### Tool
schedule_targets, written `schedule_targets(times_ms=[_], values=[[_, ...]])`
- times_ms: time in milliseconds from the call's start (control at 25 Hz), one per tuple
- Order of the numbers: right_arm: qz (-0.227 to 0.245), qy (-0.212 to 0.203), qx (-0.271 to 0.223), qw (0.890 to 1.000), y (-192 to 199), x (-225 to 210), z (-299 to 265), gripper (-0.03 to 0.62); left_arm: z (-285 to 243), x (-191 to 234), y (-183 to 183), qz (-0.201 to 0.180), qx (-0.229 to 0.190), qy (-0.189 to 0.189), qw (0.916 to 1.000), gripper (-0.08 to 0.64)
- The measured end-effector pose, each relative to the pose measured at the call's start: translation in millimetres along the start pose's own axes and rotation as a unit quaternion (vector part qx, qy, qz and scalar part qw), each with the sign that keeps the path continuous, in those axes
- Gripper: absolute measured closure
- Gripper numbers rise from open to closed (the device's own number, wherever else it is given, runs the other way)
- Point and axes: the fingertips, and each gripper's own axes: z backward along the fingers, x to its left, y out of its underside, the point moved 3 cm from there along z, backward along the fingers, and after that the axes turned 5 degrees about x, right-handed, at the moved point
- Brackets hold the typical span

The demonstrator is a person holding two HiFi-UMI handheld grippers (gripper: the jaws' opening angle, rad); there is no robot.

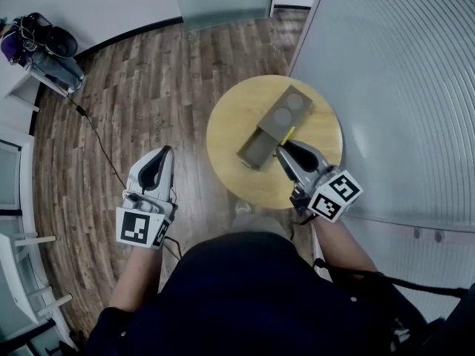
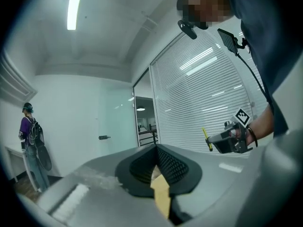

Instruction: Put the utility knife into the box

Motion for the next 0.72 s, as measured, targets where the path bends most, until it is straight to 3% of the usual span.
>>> schedule_targets(times_ms=[240, 400, 600, 720], values=[[-0.023, 0.008, 0.004, 1.000, 2, -23, -25, 0.520, -54, 13, -2, -0.001, -0.002, 0.026, 0.9997, 0.557], [-0.037, 0.030, 0.018, 0.999, 22, -42, -34, 0.520, -90, 10, 11, -0.002, -0.001, 0.060, 0.9982, 0.557], [-0.056, 0.069, 0.037, 0.995, 44, -55, -45, 0.520, -125, 1, 30, 0.022, 0.006, 0.113, 0.9933, 0.557], [-0.076, 0.086, 0.049, 0.992, 63, -68, -53, 0.520, -146, -6, 52, -0.009, 0.018, 0.142, 0.9896, 0.557]])
